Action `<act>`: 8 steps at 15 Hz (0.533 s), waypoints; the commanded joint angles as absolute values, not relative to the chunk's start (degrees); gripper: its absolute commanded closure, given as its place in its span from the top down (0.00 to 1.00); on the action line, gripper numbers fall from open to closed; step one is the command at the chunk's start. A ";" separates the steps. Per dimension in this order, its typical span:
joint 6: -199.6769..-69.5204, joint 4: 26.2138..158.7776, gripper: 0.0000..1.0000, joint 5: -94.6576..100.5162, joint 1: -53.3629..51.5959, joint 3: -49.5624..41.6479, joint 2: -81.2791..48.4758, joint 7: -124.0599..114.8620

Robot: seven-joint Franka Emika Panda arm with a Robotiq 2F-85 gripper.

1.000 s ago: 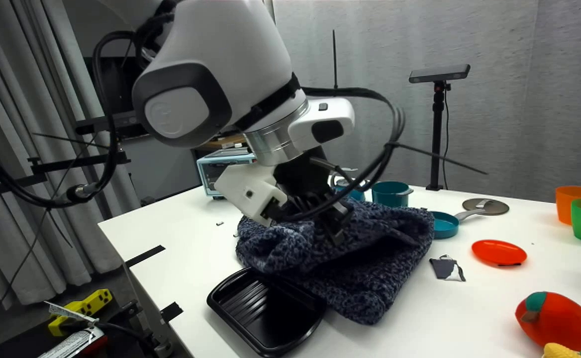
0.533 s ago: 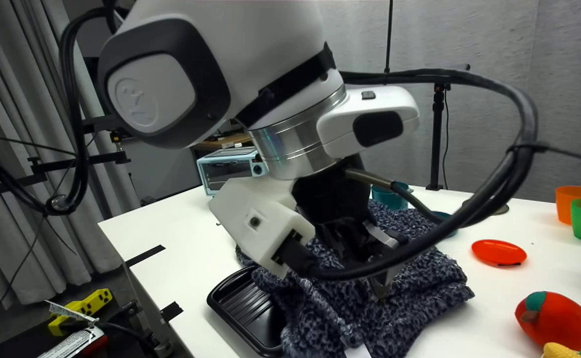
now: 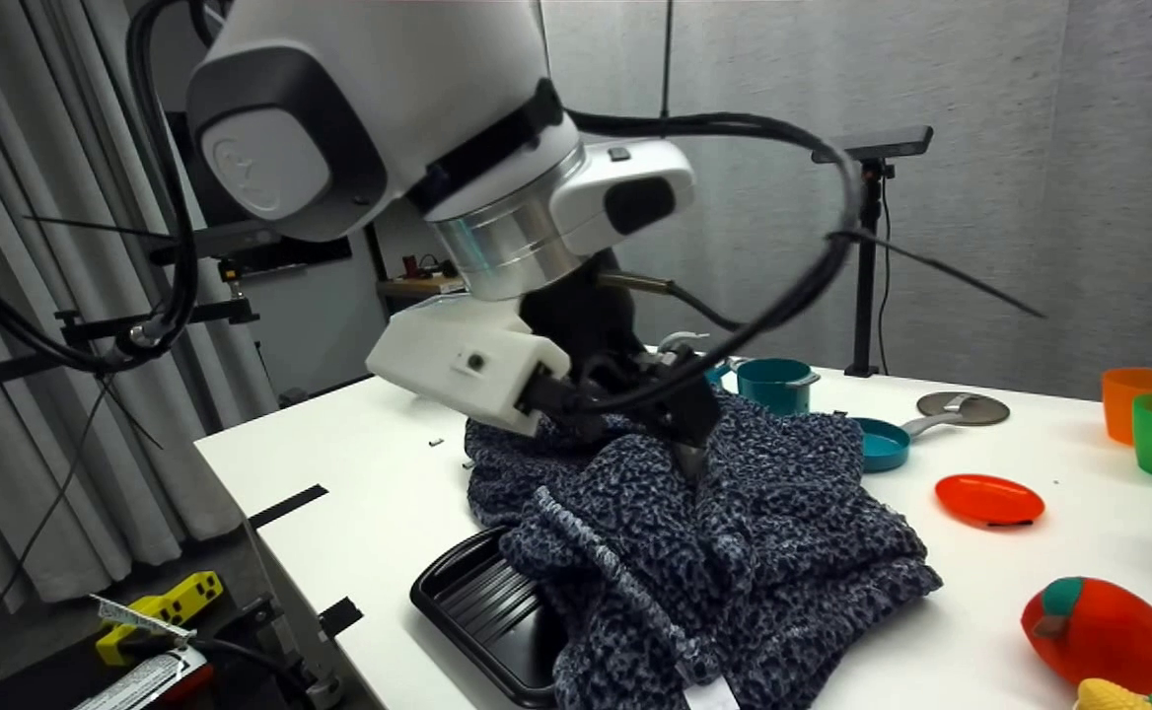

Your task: Fold the thing on the table

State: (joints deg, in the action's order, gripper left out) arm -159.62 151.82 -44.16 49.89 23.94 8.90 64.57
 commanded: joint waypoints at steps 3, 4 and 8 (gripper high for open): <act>-161.01 159.94 1.00 -48.99 38.66 34.26 18.70 59.60; -161.69 158.69 1.00 -47.95 37.41 37.42 17.31 57.41; -167.41 154.45 1.00 -42.63 35.04 50.91 14.04 43.87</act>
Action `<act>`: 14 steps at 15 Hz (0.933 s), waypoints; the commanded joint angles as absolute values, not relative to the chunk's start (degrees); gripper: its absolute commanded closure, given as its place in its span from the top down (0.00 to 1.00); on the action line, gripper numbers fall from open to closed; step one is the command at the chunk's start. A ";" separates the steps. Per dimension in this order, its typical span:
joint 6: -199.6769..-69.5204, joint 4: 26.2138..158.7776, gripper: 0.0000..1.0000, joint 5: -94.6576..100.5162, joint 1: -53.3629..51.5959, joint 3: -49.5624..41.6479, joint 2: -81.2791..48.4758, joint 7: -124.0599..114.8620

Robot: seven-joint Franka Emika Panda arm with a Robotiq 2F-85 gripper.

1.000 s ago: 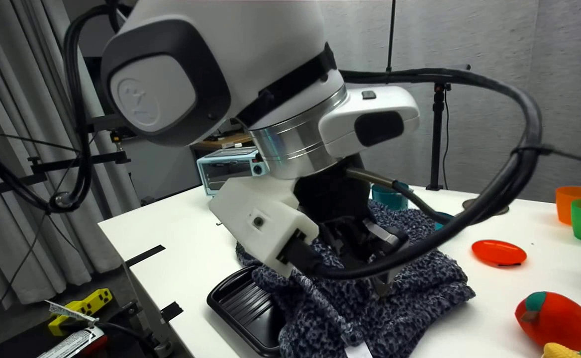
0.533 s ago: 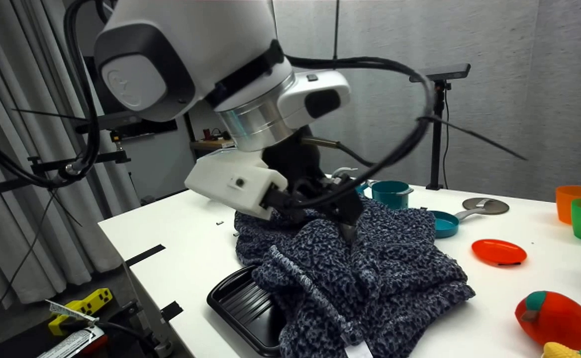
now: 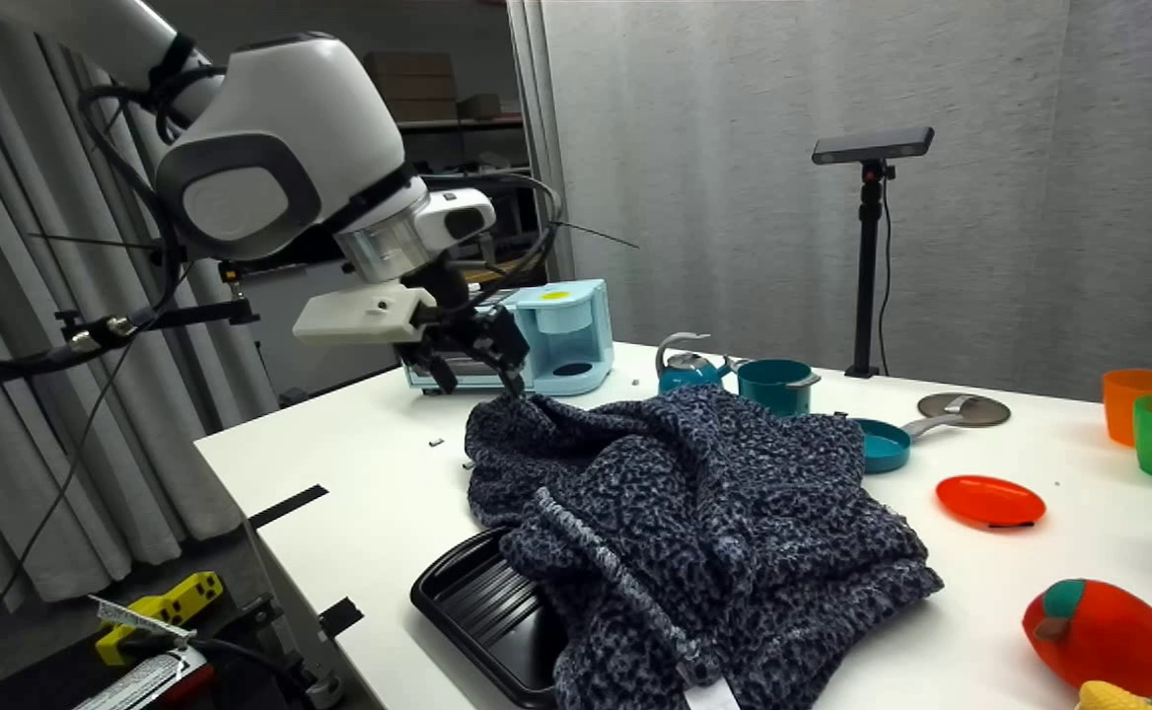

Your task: Fold the thing on the table

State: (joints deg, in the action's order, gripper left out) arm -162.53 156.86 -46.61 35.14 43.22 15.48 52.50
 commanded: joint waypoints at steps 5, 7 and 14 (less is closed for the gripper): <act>-174.21 149.48 1.00 -32.92 46.47 64.21 9.73 24.28; -174.60 147.51 1.00 -32.81 49.30 67.05 6.80 19.11; -174.87 147.78 1.00 -25.93 38.22 55.32 3.75 12.95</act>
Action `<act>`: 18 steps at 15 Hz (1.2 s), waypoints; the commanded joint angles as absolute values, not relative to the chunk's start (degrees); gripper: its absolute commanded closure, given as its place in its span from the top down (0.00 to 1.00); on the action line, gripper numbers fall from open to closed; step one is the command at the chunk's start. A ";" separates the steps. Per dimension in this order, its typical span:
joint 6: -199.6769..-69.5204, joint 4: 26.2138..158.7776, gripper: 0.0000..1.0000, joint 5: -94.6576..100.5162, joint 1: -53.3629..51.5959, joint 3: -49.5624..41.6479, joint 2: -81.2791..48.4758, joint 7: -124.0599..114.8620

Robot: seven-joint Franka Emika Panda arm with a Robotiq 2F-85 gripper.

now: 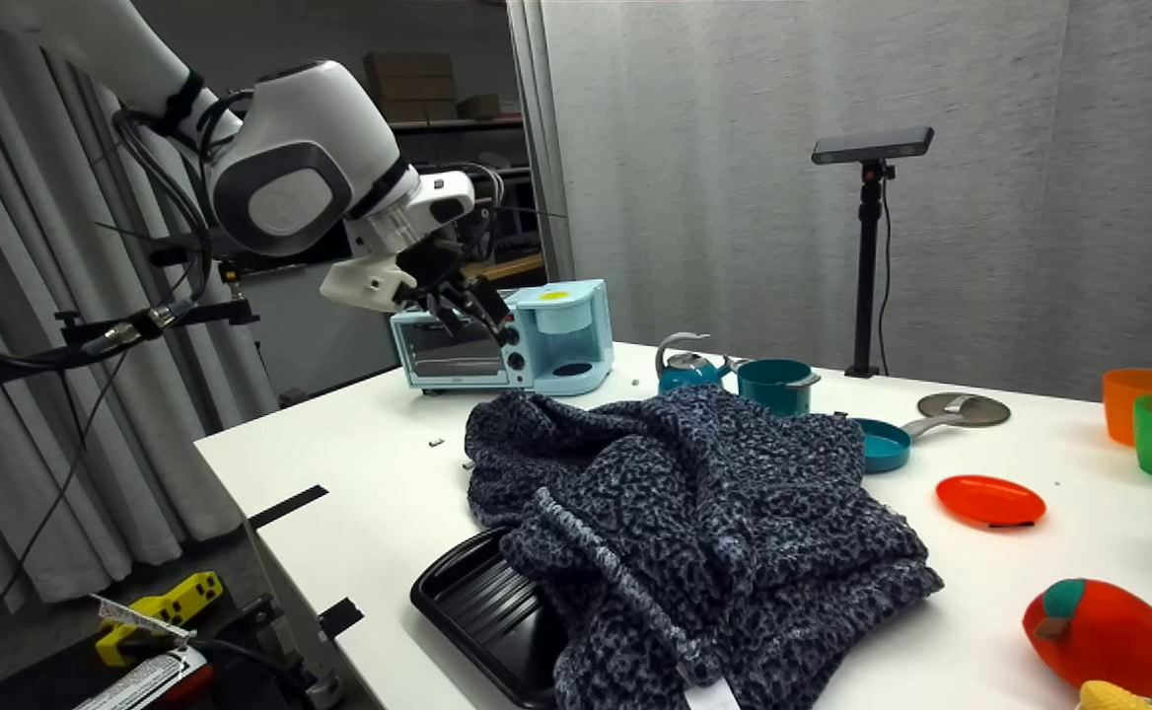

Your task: Fold the thing on the table

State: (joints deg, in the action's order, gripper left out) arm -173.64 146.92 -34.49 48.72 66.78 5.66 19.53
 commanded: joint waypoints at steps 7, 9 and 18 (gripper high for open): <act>-176.88 151.31 1.00 -18.99 22.48 40.04 0.77 4.67; -178.29 152.14 1.00 -16.86 14.41 32.22 -0.98 1.30; -186.93 147.42 1.00 -16.37 -0.60 21.90 -11.79 -8.74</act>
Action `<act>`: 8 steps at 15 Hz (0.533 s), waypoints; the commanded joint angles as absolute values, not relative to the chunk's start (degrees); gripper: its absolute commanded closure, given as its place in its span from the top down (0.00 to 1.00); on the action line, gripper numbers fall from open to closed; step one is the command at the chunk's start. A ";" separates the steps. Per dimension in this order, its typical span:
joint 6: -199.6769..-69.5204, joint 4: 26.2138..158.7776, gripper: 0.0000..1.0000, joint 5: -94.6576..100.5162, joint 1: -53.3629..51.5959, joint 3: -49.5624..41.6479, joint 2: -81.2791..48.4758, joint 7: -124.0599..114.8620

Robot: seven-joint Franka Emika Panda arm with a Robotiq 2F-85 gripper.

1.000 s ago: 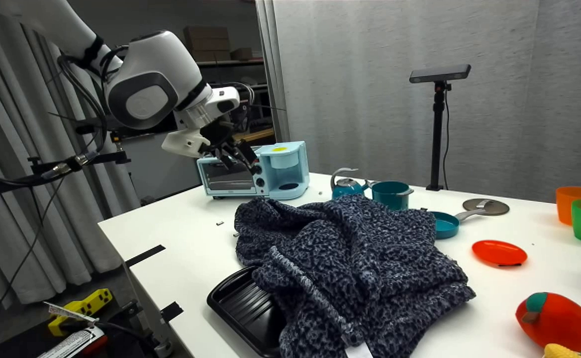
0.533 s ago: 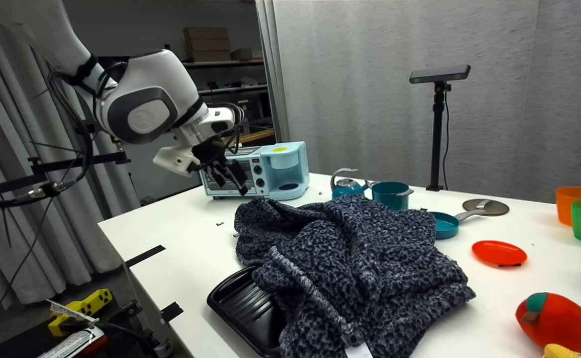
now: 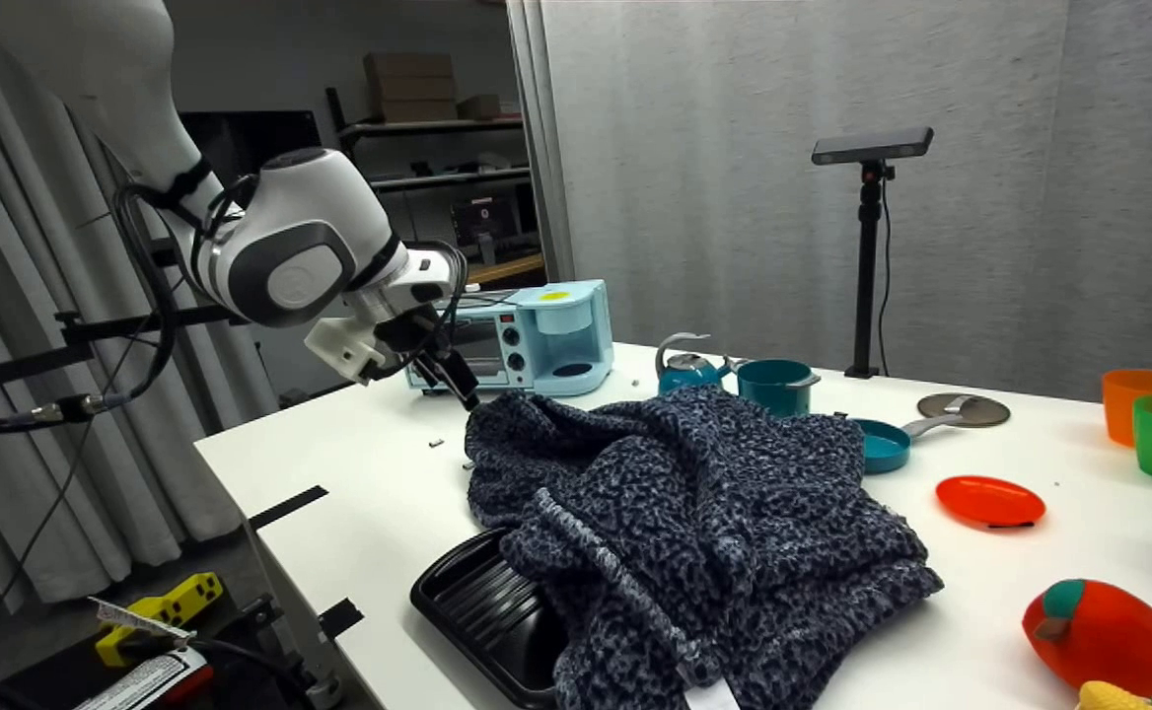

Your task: Fold the thing on the table

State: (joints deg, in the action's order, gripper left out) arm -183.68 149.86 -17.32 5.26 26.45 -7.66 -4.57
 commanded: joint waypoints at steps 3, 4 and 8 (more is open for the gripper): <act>-188.72 145.11 1.00 -18.36 -7.94 16.71 -15.62 -11.47; -189.49 144.21 1.00 -18.89 -10.99 14.47 -16.99 -12.47; -192.56 139.44 1.00 -21.46 -20.22 8.71 -22.60 -15.27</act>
